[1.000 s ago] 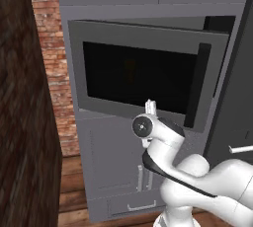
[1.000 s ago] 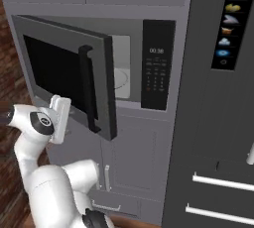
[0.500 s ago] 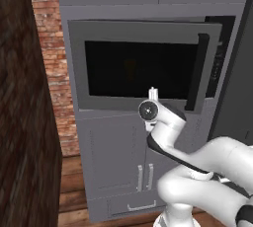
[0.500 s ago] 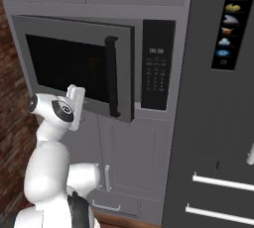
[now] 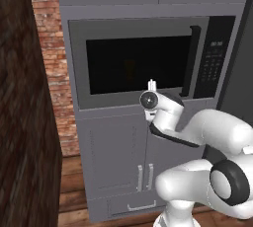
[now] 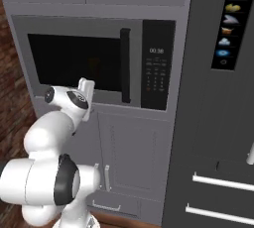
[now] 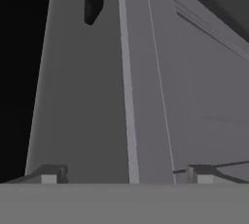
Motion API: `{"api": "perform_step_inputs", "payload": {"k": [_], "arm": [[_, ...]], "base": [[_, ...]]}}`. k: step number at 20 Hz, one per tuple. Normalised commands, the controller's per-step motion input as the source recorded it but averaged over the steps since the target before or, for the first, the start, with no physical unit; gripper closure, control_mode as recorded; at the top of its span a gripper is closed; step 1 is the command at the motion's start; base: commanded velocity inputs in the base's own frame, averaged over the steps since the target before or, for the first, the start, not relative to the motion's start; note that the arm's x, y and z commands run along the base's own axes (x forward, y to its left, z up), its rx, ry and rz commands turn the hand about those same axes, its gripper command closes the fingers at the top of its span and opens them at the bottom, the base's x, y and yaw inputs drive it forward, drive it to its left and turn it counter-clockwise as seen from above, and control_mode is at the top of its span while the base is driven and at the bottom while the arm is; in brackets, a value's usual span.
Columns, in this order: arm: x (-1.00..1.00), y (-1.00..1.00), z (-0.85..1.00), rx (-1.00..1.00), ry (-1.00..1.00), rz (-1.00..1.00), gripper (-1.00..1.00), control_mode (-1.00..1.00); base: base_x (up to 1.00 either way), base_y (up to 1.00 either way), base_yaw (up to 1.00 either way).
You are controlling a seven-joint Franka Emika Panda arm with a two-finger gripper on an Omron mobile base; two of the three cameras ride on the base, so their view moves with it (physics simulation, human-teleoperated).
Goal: Place the microwavable item in the microwave. Then, close the microwave door and press the start button.
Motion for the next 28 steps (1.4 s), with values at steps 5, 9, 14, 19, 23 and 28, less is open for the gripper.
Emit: {"api": "perform_step_inputs", "payload": {"k": [5,9,14,19,23,28], "arm": [[0.56,0.0,0.0,0.0,0.0,0.0,-1.0,-1.0],[0.1,0.0,0.0,0.0,0.0,0.0,-1.0,-1.0],[-0.79,-0.16,0.09,0.02,0.0,0.0,-1.0,-1.0],[-1.0,-0.27,0.47,0.07,0.0,0.0,-1.0,-1.0],[-1.0,-0.3,0.62,0.11,0.0,0.0,-1.0,-1.0],[-0.91,-0.58,0.32,0.16,0.0,0.0,-1.0,-1.0]], "base": [[0.0,0.0,0.0],[0.0,0.0,0.0],[0.0,0.0,0.0],[0.0,0.0,0.0],[0.0,0.0,0.0],[0.0,0.0,0.0]]}}
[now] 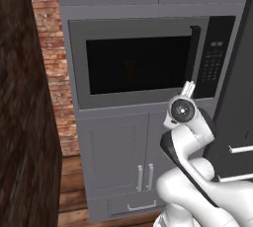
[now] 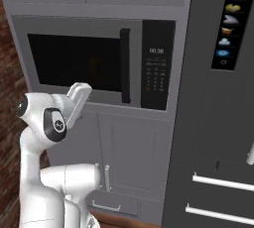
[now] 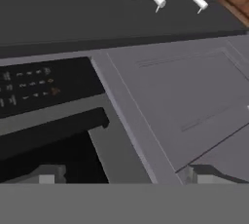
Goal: Place the microwavable item in the microwave. Then, close the microwave door and press the start button.
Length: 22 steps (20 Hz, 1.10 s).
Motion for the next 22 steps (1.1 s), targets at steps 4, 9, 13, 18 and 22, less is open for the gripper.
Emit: {"api": "perform_step_inputs", "payload": {"k": [4,9,13,18,22], "arm": [[-0.6,-0.99,0.16,0.15,0.0,0.0,-1.0,-1.0],[-0.35,-1.0,0.04,0.15,0.0,0.04,-1.0,-1.0],[-0.13,-1.0,0.0,0.15,-0.06,0.09,-1.0,-1.0],[0.0,-0.71,0.0,0.11,-0.2,0.21,-1.0,-1.0],[0.07,-0.12,-0.06,0.03,-0.21,0.26,-1.0,-1.0]], "base": [[0.0,0.0,0.0],[0.0,0.0,0.0],[0.0,0.0,0.0],[0.0,0.0,0.0],[0.0,0.0,0.0]]}}
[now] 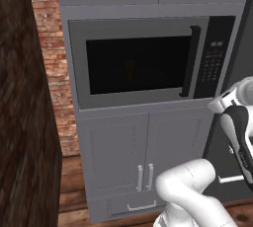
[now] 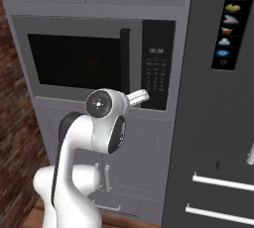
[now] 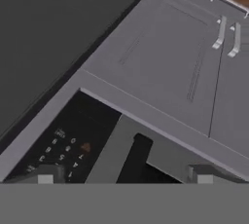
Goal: Place the microwavable item in the microwave. Then, close the microwave door and press the start button.
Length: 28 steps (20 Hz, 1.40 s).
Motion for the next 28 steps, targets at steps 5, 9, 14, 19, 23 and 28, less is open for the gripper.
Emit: {"api": "perform_step_inputs", "payload": {"k": [5,9,14,19,23,28], "arm": [[0.0,-0.04,-0.1,0.0,-0.31,0.1,-1.0,-1.0],[0.26,-0.21,-0.18,0.0,-0.34,0.17,-1.0,-1.0],[0.4,-0.24,-0.25,0.0,-0.31,0.24,-1.0,-1.0],[0.24,-0.32,-0.25,0.0,-0.2,0.21,-1.0,-1.0],[0.04,-0.43,-0.04,0.0,-0.16,0.06,-1.0,-1.0],[0.08,-0.29,0.0,0.0,-0.14,0.0,-1.0,-1.0]], "base": [[0.0,0.0,0.0],[0.0,0.0,0.0],[0.0,0.0,0.0],[0.0,0.0,0.0],[0.0,0.0,0.0],[0.0,0.0,0.0]]}}
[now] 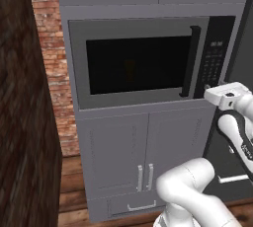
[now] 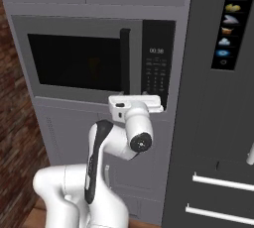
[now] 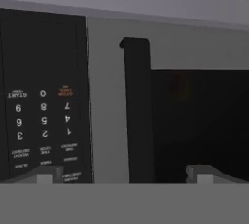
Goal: Place the microwavable item in the microwave. Then, close the microwave door and press the start button.
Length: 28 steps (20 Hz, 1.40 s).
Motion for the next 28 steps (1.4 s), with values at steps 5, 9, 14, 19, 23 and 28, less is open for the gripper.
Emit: {"api": "perform_step_inputs", "payload": {"k": [5,9,14,19,23,28], "arm": [[0.18,-0.23,-0.02,0.0,-0.13,0.04,-1.0,-1.0],[0.13,-0.43,-0.06,0.0,-0.12,0.06,-1.0,-1.0],[0.27,-0.23,-0.24,0.0,-0.05,0.12,-1.0,-1.0],[0.25,-0.28,-0.14,0.0,-0.03,0.08,-1.0,-1.0],[0.16,-0.38,-0.07,0.0,-0.06,0.05,-1.0,-1.0],[0.1,-0.39,-0.03,0.0,-0.07,0.04,-1.0,-1.0]], "base": [[0.0,0.0,0.0],[0.0,0.0,0.0],[0.0,0.0,0.0],[0.0,0.0,0.0],[0.0,0.0,0.0],[0.0,0.0,0.0]]}}
